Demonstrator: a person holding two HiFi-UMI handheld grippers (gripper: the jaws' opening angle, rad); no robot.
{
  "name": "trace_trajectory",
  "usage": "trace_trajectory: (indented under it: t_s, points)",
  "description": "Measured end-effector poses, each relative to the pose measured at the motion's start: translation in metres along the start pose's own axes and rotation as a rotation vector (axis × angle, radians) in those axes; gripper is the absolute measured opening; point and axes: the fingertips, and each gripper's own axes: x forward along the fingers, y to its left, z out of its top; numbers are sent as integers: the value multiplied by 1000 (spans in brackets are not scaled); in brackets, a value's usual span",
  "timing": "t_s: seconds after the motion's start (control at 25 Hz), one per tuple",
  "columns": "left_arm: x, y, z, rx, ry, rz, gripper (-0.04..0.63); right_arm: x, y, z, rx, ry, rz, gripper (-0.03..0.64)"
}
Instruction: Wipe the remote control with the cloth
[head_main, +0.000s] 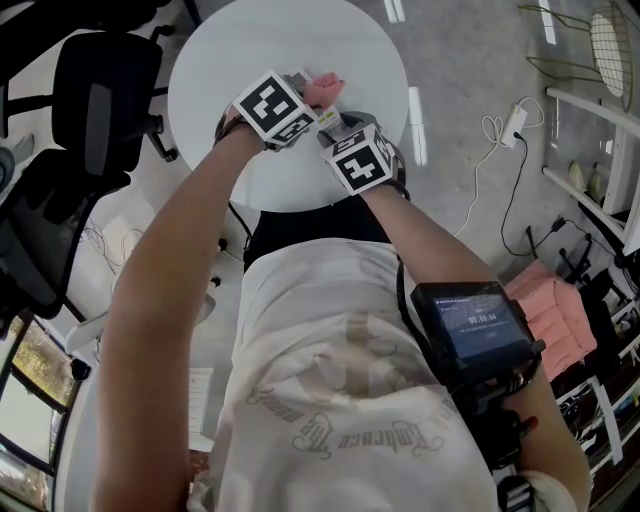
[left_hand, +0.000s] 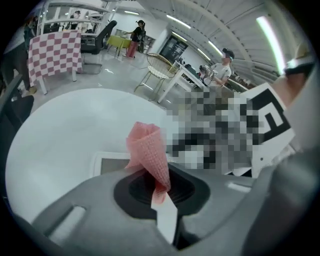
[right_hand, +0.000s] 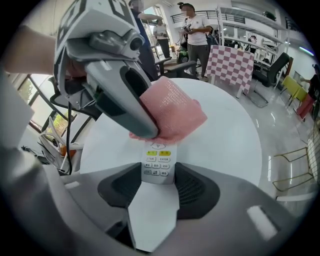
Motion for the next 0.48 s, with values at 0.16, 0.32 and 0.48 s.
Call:
trace_trajectory:
  t_s: [0.16, 0.32, 0.48]
  points:
    - [7, -16, 0, -50, 10, -94, 31, 1, 2, 0, -3, -3, -3, 218]
    - [15, -39, -2, -25, 48, -188, 31, 2, 3, 2, -31, 5, 0, 218]
    - [17, -39, -4, -64, 33, -247, 31, 3, 5, 1, -60, 13, 4, 218]
